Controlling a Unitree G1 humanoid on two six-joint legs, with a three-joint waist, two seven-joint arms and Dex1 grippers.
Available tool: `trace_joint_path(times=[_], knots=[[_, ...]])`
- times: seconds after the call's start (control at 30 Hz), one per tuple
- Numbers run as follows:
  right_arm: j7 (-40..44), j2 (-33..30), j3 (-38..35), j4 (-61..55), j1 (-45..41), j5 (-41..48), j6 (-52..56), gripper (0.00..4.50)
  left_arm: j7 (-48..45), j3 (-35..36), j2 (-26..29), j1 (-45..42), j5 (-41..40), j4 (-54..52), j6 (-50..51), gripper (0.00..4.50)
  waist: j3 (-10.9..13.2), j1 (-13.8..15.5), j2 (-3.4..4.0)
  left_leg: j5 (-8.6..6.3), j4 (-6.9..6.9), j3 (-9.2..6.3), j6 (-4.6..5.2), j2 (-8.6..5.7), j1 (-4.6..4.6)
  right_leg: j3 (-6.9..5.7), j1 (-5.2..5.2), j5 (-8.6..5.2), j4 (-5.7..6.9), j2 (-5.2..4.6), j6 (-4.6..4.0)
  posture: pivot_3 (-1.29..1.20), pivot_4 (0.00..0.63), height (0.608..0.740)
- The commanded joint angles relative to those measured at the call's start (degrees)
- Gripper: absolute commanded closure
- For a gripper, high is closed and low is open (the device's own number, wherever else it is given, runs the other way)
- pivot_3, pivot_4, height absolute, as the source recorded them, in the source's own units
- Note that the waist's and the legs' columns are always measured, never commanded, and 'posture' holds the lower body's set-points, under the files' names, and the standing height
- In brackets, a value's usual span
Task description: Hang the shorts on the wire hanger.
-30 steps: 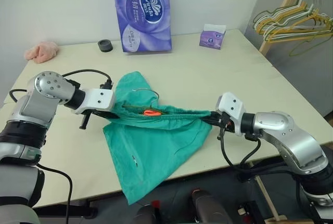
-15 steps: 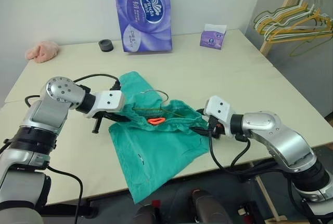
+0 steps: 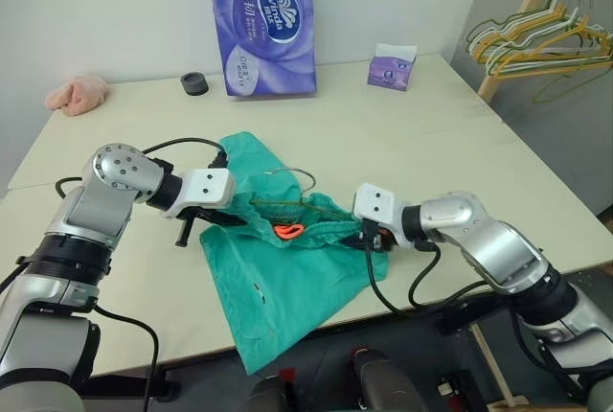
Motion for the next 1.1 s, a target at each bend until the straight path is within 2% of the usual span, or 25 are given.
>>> trace_joint_path(times=[0.03,0.1,0.13,0.17,0.27,0.6,0.8,0.9,1.0,1.1], knots=[[2.5,0.5,0.4,1.2,-2.3,-1.5,-2.3,3.66,0.4,1.6,-0.1,-0.5,-0.8,-2.3,-0.2,4.5,0.0,0.1,0.0,0.0,0.0,0.0,0.0,0.0,0.0,0.0,0.0,0.0,0.0,0.0,0.0,-0.22,0.101,0.74],[3.7,0.6,0.6,2.0,-2.9,-1.9,-3.2,4.37,1.1,1.9,-0.4,-0.1,-1.2,-2.6,0.4,4.5,0.0,0.1,0.0,0.0,0.0,0.0,0.0,0.0,0.0,0.0,0.0,0.0,0.0,-0.01,0.0,-0.22,0.101,0.74],[4.3,0.6,0.5,2.3,-3.0,-2.1,-3.5,4.46,1.3,2.3,-0.8,-0.2,-1.9,-2.9,2.2,4.5,0.0,0.1,0.0,0.0,0.0,0.0,0.0,-0.01,0.0,0.01,0.0,0.0,0.0,-0.01,0.0,-0.22,0.101,0.74],[4.7,0.7,0.3,2.4,-3.1,-2.2,-3.6,4.5,1.2,2.5,-1.2,-0.2,-2.8,-3.2,3.4,3.97,0.0,0.2,0.0,0.0,0.01,0.0,0.0,-0.01,0.0,0.0,0.0,0.0,0.0,-0.01,0.0,-0.22,0.1,0.74],[5.8,0.8,-0.6,2.5,-3.0,-2.2,-3.8,4.5,1.1,3.0,-1.4,-0.4,-3.5,-3.2,4.3,3.15,0.0,0.1,0.0,0.0,0.02,-0.01,0.0,-0.01,-0.01,0.01,0.0,0.0,0.0,-0.02,0.0,-0.22,0.099,0.74],[8.6,-2.2,-7.0,-2.0,-0.3,2.8,1.4,4.5,4.3,7.8,-0.5,-4.4,-3.8,9.6,2.8,0.05,0.0,0.1,0.0,0.0,0.01,-0.05,0.0,0.0,-0.04,-0.04,-0.04,0.01,0.01,-0.02,-0.01,-0.24,0.095,0.74],[7.1,-4.1,-14.9,-4.3,2.9,8.9,11.5,4.5,18.1,12.5,-2.6,-11.6,-1.4,23.4,-7.3,0.02,0.0,0.3,-0.02,0.0,0.05,-0.06,-0.01,-0.05,-0.06,-0.06,-0.03,0.01,0.0,-0.1,-0.01,-0.23,0.09,0.74],[3.3,-3.2,-22.1,-6.1,6.0,13.4,20.9,4.5,20.0,13.5,-2.9,-12.3,-1.8,25.4,-8.5,0.02,0.0,0.3,-0.02,0.0,0.04,-0.06,-0.01,-0.05,-0.07,-0.05,-0.04,0.01,0.01,-0.12,-0.01,-0.23,0.091,0.74],[-0.6,-3.3,-28.5,-8.6,10.6,16.2,28.5,4.5,15.7,15.0,-3.9,-8.5,-6.8,19.6,-2.3,0.02,0.0,0.2,0.0,0.0,0.01,-0.06,-0.01,-0.05,-0.08,-0.03,-0.05,0.01,0.02,-0.13,-0.01,-0.24,0.095,0.74],[-4.3,-3.2,-34.2,-11.0,15.8,17.5,32.1,4.5,11.0,15.5,-4.6,-2.2,-13.5,7.1,8.6,0.02,0.0,0.2,0.0,0.0,-0.02,-0.06,-0.01,-0.05,-0.08,-0.01,-0.05,0.01,0.02,-0.13,-0.01,-0.26,0.098,0.74]])
